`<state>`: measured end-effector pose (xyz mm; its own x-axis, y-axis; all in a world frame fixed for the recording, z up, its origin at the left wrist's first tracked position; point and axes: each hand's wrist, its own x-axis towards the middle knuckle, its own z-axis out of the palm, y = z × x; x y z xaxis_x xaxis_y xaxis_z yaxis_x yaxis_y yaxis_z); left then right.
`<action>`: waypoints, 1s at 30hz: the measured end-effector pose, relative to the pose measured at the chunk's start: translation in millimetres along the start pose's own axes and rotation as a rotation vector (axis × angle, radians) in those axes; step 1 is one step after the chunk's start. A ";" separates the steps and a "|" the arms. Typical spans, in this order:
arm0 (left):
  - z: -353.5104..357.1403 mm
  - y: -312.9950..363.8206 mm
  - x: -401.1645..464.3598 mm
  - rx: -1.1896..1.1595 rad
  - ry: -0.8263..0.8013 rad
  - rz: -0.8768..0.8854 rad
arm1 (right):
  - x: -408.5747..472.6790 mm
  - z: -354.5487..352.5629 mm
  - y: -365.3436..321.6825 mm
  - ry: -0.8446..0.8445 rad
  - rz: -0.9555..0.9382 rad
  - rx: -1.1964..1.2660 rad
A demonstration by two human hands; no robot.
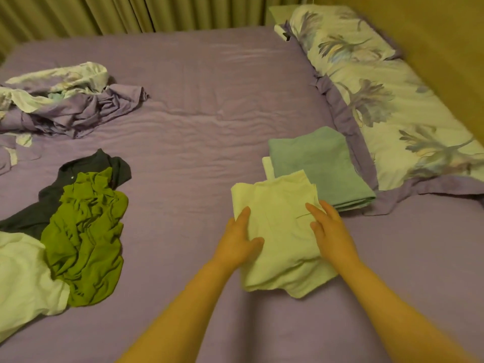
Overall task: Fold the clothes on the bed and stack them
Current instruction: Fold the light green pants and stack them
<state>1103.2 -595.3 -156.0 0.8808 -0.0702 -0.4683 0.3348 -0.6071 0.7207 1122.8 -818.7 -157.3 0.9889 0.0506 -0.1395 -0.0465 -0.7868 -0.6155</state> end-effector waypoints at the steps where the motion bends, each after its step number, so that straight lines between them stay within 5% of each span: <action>1: 1.3 13.1 11.4 0.002 -0.002 0.012 | 11.3 -10.6 6.6 0.015 -0.008 -0.001; 14: 30.2 143.9 159.2 -0.049 0.087 0.060 | 171.8 -120.6 79.9 -0.005 -0.059 -0.063; 23: 40.3 137.6 227.2 -0.065 0.117 0.049 | 239.8 -98.8 112.5 -0.014 0.029 0.163; 26: 55.8 127.2 237.6 0.056 0.151 -0.014 | 242.8 -73.2 134.4 -0.031 0.061 0.060; 30: 82.2 110.8 242.1 0.543 0.231 0.065 | 238.6 -45.7 146.0 0.108 0.065 -0.124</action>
<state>1326.0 -744.6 -231.6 0.9642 0.0167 -0.2646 0.1125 -0.9295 0.3512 1358.4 -949.6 -245.1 0.9941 -0.0641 -0.0880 -0.1001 -0.8567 -0.5061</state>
